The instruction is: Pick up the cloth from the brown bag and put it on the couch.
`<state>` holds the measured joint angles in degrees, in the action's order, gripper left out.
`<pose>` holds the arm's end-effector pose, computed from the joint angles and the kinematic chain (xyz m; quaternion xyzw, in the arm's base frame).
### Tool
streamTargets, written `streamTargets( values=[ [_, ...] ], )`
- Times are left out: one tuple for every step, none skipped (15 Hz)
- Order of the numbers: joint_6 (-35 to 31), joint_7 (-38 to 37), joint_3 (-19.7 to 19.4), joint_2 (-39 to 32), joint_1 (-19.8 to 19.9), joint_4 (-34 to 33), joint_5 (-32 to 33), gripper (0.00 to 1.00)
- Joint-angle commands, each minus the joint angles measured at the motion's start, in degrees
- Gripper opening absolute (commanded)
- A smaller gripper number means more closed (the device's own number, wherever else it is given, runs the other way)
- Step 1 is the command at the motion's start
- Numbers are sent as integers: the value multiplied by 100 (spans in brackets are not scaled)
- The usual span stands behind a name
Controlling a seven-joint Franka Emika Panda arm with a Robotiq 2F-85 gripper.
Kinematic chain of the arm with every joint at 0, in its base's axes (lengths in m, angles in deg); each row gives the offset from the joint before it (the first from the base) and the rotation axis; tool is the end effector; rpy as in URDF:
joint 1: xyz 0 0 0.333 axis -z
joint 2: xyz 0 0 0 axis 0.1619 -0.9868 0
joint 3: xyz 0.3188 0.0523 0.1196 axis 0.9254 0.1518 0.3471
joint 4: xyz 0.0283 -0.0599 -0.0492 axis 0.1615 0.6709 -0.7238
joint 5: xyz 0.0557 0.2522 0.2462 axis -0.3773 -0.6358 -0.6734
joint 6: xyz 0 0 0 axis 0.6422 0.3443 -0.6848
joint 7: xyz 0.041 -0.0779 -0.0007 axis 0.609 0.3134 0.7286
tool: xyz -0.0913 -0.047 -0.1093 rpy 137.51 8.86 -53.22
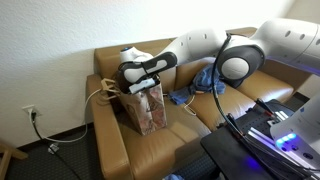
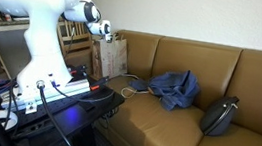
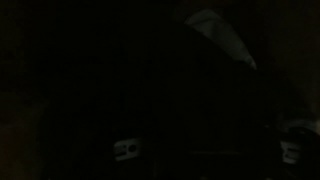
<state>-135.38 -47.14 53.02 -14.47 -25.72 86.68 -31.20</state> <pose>0.6007 0.4370 -0.0017 0.9950 0.0169 -0.0815 0.0559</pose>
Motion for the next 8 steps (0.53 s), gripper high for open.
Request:
streamTargets(
  values=[
    [382, 113, 28, 1, 68, -203, -111, 46],
    [446, 92, 10, 1, 71, -248, -100, 38],
    [502, 70, -6, 1, 75, -306, -90, 32],
    [520, 68, -10, 1, 85, -349, -89, 24],
    [530, 73, -3, 2, 101, -391, -100, 18],
    [536, 76, 4, 2, 113, -424, -106, 10],
    [540, 88, 19, 2, 130, -461, -120, 5],
    [536, 89, 28, 1, 140, -496, -129, 0]
  ],
)
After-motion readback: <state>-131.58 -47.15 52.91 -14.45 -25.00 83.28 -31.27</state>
